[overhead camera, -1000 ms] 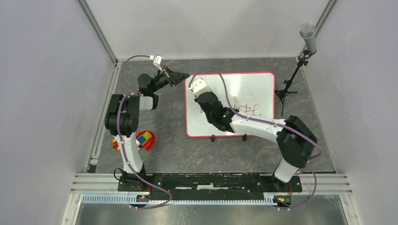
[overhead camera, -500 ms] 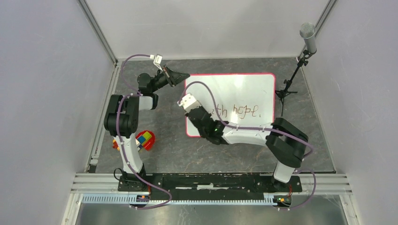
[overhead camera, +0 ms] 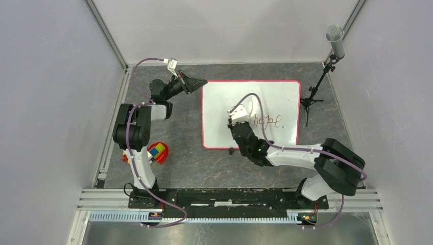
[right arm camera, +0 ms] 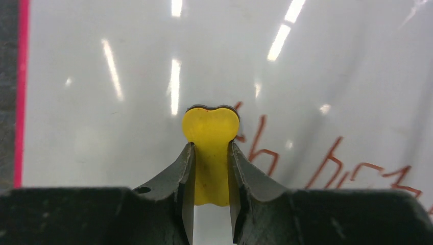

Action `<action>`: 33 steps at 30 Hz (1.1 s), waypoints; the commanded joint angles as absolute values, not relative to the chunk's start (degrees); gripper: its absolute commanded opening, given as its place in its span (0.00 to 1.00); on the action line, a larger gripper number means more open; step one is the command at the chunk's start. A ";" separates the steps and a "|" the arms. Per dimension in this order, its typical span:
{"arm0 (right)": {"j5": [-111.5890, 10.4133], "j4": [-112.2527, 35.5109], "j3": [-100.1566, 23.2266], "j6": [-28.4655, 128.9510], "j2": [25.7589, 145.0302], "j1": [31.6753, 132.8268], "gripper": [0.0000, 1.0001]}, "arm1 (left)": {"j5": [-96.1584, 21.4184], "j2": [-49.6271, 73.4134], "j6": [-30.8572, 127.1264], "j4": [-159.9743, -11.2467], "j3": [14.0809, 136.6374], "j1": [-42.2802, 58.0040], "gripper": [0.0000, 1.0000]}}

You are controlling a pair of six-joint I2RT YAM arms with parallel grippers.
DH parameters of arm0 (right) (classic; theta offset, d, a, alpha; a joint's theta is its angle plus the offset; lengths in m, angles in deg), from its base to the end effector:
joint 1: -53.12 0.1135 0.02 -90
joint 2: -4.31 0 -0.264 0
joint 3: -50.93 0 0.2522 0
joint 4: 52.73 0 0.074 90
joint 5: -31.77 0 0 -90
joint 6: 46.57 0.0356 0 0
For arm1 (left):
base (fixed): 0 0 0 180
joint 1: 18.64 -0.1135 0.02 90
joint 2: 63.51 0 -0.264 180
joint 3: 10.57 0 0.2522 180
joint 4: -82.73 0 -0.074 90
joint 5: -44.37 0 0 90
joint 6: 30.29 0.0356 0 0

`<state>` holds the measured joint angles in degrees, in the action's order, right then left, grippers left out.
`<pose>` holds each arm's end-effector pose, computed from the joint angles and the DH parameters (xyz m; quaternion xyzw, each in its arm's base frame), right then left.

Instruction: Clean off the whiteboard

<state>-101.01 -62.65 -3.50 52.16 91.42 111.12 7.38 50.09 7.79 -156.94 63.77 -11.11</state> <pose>0.1855 0.2512 0.2023 -0.1396 0.7890 0.0299 0.5976 0.4031 -0.0820 0.2291 0.1464 0.6113 -0.5855 0.5119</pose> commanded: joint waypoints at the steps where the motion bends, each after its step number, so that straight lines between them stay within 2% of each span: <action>1: -108.86 -60.74 2.73 57.10 87.82 105.65 0.18 | 8.42 47.23 10.91 -157.25 63.57 -10.38 0.02; 8: -110.15 -61.86 -5.49 51.00 94.84 110.70 0.18 | 8.25 47.09 11.02 -157.24 63.65 -10.38 0.02; 16: -106.11 -66.71 -15.73 49.41 102.52 115.68 0.18 | 8.25 47.14 12.10 -155.71 63.96 -10.04 0.02; 21: -111.50 -67.09 -10.84 49.95 99.60 113.63 0.18 | 8.42 47.23 12.85 -154.60 64.44 -9.80 0.02; 28: -110.59 -60.55 4.66 67.30 85.63 102.07 0.18 | 8.36 46.79 13.48 -154.17 63.75 -9.76 0.02; 33: -109.09 -59.43 3.42 65.54 85.93 102.68 0.18 | 8.19 46.70 13.22 -154.54 63.66 -9.67 0.02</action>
